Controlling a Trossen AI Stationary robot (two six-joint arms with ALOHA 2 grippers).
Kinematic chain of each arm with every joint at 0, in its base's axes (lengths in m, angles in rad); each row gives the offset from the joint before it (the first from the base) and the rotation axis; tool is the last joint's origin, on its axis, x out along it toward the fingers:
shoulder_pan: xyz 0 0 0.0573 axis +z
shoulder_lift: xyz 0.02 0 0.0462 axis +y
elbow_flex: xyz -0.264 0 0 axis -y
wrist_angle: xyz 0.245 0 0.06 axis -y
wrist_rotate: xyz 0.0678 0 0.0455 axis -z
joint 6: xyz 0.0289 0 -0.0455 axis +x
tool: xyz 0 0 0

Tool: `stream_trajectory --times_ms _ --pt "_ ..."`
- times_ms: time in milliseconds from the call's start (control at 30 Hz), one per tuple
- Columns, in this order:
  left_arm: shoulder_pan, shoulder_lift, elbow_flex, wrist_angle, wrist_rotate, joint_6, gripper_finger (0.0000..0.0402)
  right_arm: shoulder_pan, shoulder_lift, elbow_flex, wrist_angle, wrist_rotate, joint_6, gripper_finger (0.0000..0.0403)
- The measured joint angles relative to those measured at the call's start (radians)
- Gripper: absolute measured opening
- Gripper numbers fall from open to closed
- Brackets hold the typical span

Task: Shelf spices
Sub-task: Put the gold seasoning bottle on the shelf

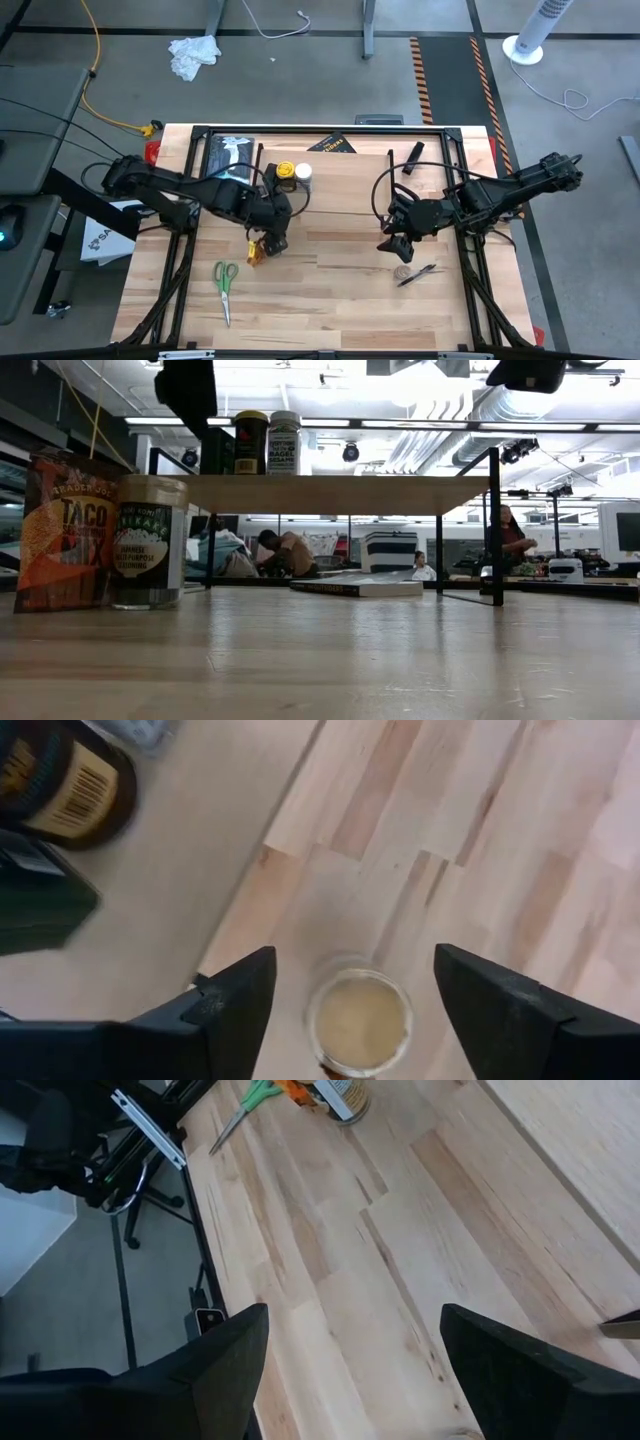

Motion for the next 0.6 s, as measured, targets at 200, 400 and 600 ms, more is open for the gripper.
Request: stream_trajectory --times_ms 200,400,600 --pt "0.042 0.000 0.000 0.000 0.087 0.008 0.0334 0.000 0.000 0.000 0.000 0.001 -0.033 0.0293" --pt "0.055 0.000 0.000 0.000 0.183 -0.006 0.0376 0.000 0.000 0.000 0.000 0.000 -0.041 0.0293" --pt "0.023 0.004 -0.002 -0.055 0.121 -0.013 0.0376 0.000 0.000 0.000 0.000 0.000 -0.038 0.0293"
